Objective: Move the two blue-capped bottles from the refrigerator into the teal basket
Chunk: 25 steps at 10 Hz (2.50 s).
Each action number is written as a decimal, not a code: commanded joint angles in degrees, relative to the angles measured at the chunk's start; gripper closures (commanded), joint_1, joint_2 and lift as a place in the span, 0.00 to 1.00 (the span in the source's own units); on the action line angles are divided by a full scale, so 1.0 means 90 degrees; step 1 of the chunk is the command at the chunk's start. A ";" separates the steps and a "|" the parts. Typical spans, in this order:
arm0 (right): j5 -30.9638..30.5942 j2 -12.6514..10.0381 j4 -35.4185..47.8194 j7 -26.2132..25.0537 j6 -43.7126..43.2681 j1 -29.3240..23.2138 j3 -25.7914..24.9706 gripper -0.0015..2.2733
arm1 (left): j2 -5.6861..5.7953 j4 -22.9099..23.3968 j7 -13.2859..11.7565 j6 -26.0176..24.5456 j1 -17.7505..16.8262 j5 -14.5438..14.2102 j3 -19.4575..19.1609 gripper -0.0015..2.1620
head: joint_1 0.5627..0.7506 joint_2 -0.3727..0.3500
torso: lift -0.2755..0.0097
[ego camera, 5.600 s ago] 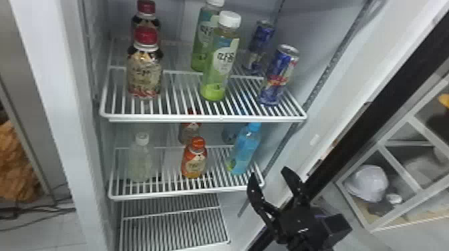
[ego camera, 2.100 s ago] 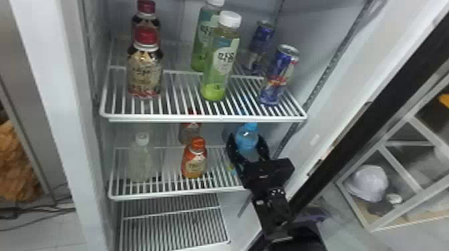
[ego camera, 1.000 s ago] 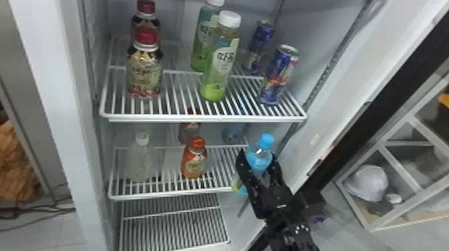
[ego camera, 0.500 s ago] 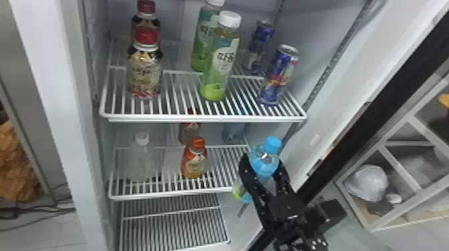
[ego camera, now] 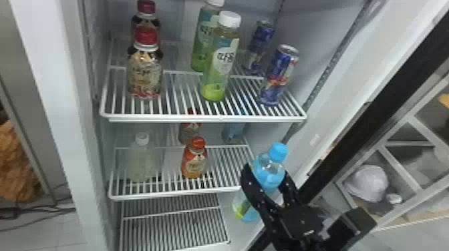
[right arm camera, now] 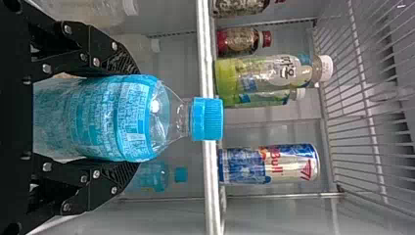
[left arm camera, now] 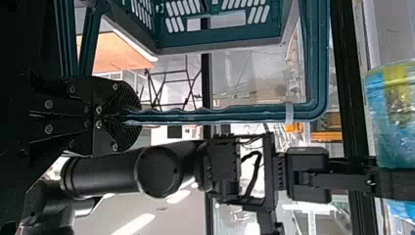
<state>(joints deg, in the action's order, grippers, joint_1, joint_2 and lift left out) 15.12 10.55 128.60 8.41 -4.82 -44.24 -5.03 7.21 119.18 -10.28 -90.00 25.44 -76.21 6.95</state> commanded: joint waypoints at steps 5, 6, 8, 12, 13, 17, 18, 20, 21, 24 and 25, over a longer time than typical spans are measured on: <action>0.0156 0.0039 0.1640 0.0404 0.1879 -0.1163 -0.0398 0.27 | 0.0019 0.0000 -0.0010 -0.0004 0.0032 0.0001 -0.0020 0.55 | 0.70 0.03 | 0.49; 0.0156 0.0078 0.1812 0.0501 0.2129 -0.1335 -0.0476 0.27 | 0.0019 0.0000 -0.0010 -0.0004 0.0032 0.0011 -0.0020 0.55 | 0.70 0.03 | 0.49; 0.0166 0.0117 0.2078 0.0677 0.2567 -0.1522 -0.0593 0.27 | 0.0019 0.0000 0.0000 -0.0004 0.0048 0.0011 -0.0020 0.55 | 0.70 0.03 | 0.49; 0.0273 0.0186 0.2531 0.0882 0.3442 -0.1913 -0.0661 0.27 | 0.0019 0.0000 -0.0010 -0.0004 0.0048 0.0011 -0.0020 0.55 | 0.70 0.03 | 0.49; 0.0293 0.0205 0.2578 0.0921 0.3613 -0.1944 -0.0691 0.27 | 0.0019 0.0000 0.0000 -0.0004 0.0048 0.0011 -0.0020 0.55 | 0.70 0.03 | 0.49; 0.0332 0.0313 0.2359 0.1087 0.4113 -0.1788 -0.0701 0.27 | 0.0029 -0.0015 0.0000 0.0000 0.0032 0.0001 -0.0011 0.55 | 0.70 0.03 | 0.49; 0.0332 0.0332 0.2172 0.1175 0.4129 -0.1647 -0.0671 0.27 | 0.0039 -0.0031 0.0000 0.0000 0.0032 0.0001 -0.0011 0.55 | 0.70 0.03 | 0.49; 0.0322 0.0352 0.2015 0.1263 0.4129 -0.1491 -0.0593 0.27 | 0.0039 -0.0031 -0.0010 -0.0004 0.0017 -0.0008 0.0009 0.55 | 0.70 0.03 | 0.49; 0.0293 0.0361 0.1937 0.1419 0.4113 -0.1444 -0.0603 0.24 | 0.0039 -0.0031 -0.0010 -0.0004 0.0001 -0.0008 0.0009 0.55 | 0.70 0.03 | 0.49; 0.0107 0.0313 0.1609 0.1966 0.3848 -0.1194 -0.0710 0.10 | 0.0039 -0.0031 0.0000 -0.0004 0.0017 -0.0008 0.0009 0.55 | 0.70 0.03 | 0.49; 0.0098 0.0264 0.1578 0.1986 0.3645 -0.1210 -0.0759 0.09 | 0.0039 -0.0031 -0.0010 -0.0004 0.0017 -0.0018 0.0009 0.55 | 0.70 0.03 | 0.49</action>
<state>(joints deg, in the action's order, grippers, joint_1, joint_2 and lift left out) 16.04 13.18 142.97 26.28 28.89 -55.09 -11.63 7.58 118.88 -10.30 -90.00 25.58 -76.31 7.03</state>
